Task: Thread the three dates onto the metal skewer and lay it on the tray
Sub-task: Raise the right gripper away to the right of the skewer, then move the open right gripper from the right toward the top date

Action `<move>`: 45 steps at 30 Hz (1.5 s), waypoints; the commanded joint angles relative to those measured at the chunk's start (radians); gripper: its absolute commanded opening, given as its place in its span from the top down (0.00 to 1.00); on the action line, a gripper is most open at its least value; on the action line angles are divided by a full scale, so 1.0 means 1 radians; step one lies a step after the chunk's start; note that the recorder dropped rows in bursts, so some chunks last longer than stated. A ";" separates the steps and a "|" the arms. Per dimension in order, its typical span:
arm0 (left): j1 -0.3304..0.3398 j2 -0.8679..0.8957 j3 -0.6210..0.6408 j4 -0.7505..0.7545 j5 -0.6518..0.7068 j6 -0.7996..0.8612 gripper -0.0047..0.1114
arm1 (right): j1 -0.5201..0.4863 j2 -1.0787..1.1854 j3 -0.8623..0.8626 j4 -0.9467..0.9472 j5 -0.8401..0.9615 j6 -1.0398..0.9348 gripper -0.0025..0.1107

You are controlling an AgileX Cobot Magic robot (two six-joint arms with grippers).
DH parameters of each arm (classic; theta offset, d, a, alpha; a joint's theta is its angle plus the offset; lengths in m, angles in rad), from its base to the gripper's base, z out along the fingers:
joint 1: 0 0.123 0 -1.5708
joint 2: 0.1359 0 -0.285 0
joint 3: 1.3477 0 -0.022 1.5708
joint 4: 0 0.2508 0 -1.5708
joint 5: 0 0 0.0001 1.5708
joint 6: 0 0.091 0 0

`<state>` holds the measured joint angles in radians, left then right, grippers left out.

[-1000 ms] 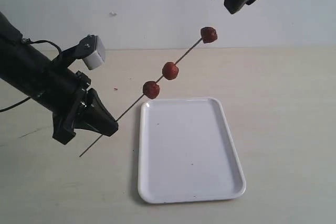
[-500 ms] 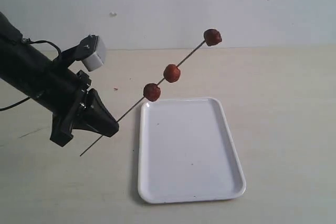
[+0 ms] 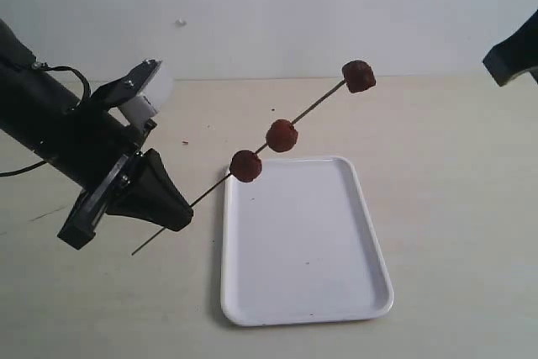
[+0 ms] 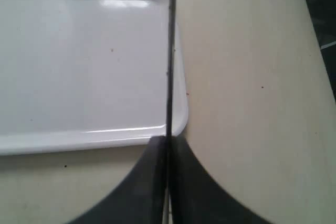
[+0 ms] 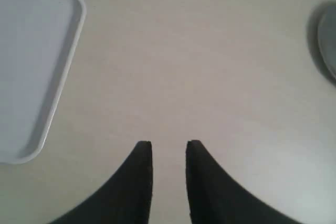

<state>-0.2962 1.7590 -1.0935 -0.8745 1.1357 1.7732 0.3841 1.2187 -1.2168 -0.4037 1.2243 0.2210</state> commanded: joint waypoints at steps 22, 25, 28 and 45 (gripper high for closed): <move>-0.005 -0.002 -0.003 -0.048 0.003 0.052 0.96 | -0.001 -0.158 0.154 0.134 -0.345 0.258 0.77; -0.005 -0.002 -0.003 -0.048 0.003 0.047 0.96 | -0.001 -0.196 0.226 0.134 -0.345 0.271 0.77; -0.005 -0.002 -0.003 -0.035 0.012 0.047 0.96 | -0.001 -0.217 0.270 0.144 -0.294 0.208 0.77; -0.005 -0.002 -0.001 0.025 0.011 0.045 0.96 | -0.001 -0.192 0.252 0.553 -0.462 0.038 0.58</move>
<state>-0.2962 1.7590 -1.0935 -0.8444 1.1397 1.8248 0.3841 1.0182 -0.9572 0.0254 0.8207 0.3255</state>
